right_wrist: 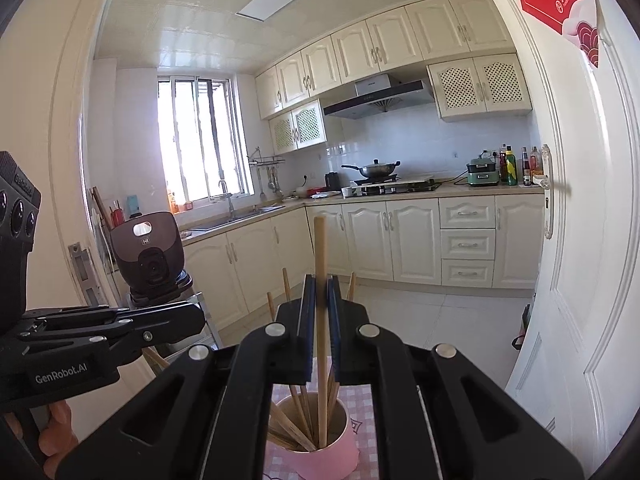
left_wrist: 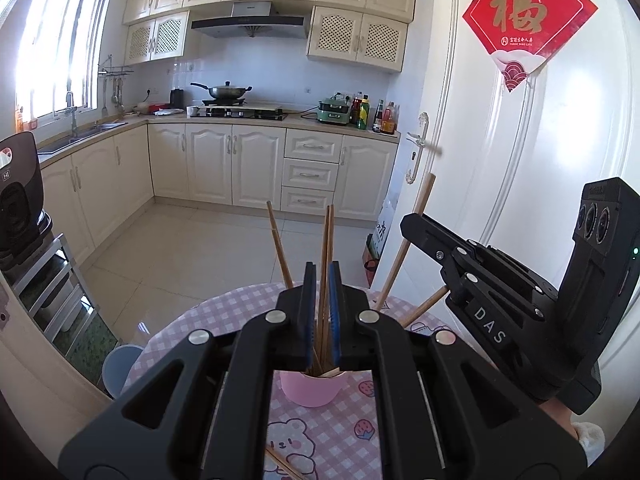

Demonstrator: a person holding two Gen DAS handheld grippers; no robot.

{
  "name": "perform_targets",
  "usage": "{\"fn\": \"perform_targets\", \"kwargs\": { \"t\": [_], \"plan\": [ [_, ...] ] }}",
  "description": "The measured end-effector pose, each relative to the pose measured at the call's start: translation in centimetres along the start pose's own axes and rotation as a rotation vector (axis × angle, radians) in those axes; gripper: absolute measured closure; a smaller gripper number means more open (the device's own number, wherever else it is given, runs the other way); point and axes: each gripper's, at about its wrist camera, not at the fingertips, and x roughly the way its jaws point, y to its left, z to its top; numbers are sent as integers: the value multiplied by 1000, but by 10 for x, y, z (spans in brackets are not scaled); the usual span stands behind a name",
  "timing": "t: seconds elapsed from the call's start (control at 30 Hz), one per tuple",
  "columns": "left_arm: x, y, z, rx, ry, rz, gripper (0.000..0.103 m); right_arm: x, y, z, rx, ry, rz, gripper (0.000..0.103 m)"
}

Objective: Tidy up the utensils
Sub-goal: 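Lower the chopsticks into the pink cup and open both tools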

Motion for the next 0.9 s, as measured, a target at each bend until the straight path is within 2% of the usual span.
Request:
{"fn": "perform_targets", "kwargs": {
  "t": [0.53, 0.57, 0.63, 0.67, 0.73, 0.9],
  "plan": [
    [-31, 0, -2, -25, -2, 24, 96, -30, 18, 5, -22, 11, -7, 92],
    [-33, 0, -3, -23, -1, 27, 93, -34, 20, 6, -24, 9, -10, 90],
    [-40, 0, -7, -18, -9, 39, 66, -41, 23, 6, -28, 9, -12, 88],
    [-45, 1, -9, -19, -25, 49, 41, -45, 26, 5, -32, 13, -14, 87],
    [-57, 1, -16, -8, -69, 80, 40, -53, 31, 3, -46, 17, -24, 86],
    [-70, 5, -29, -29, -51, 79, 38, -66, 40, -11, -57, 41, -46, 82]
  ]
}}
